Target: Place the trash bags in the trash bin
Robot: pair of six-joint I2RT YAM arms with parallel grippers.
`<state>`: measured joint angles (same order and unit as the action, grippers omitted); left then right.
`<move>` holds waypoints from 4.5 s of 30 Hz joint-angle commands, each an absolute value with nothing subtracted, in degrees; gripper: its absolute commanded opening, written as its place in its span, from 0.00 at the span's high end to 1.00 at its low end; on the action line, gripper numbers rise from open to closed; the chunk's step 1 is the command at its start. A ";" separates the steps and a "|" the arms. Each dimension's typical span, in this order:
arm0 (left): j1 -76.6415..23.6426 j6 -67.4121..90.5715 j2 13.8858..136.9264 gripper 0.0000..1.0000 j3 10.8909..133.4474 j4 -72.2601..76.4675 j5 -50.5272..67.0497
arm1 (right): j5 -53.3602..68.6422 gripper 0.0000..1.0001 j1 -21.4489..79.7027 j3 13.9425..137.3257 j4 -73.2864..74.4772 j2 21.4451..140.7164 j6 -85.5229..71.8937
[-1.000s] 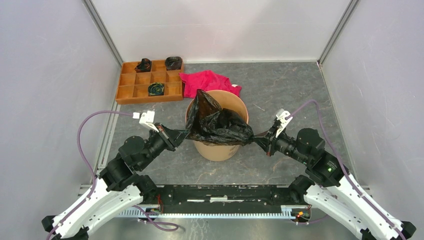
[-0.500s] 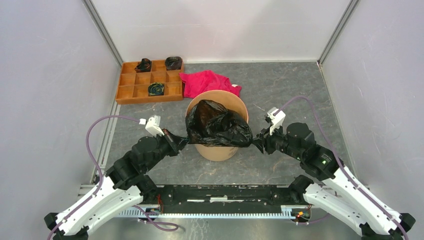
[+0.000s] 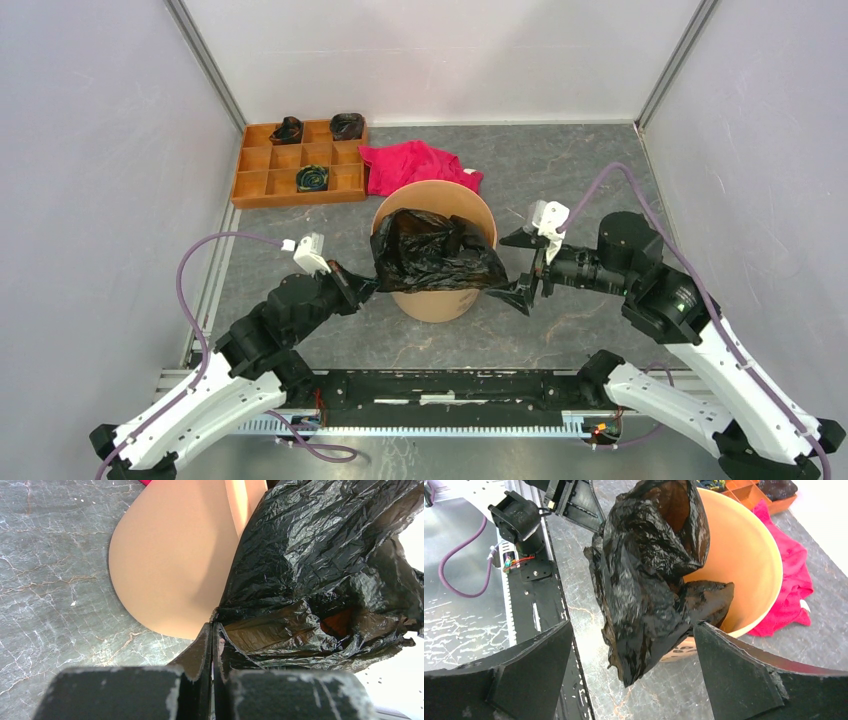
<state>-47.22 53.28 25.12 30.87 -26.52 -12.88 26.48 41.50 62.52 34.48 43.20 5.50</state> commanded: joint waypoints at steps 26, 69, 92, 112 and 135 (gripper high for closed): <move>-46.93 54.05 29.45 0.98 32.50 -25.29 -13.42 | -7.58 0.16 66.47 80.75 31.91 71.64 13.41; -46.93 32.63 40.55 0.01 70.54 -49.56 -22.69 | -11.73 0.90 45.01 55.21 8.39 54.11 0.79; -46.93 12.24 75.23 0.20 85.62 -38.56 -28.22 | -12.83 0.88 44.23 56.70 8.76 53.59 0.51; -30.06 20.33 79.07 0.98 85.39 -37.01 -19.51 | -1.08 0.98 29.41 62.62 10.34 66.25 -10.39; -21.32 26.47 71.03 0.96 65.35 -32.48 -3.67 | 7.63 0.75 26.15 57.92 14.51 70.60 -6.73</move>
<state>-21.67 23.38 77.25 67.22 -34.04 -6.39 8.62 26.35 59.40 11.90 73.87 -9.26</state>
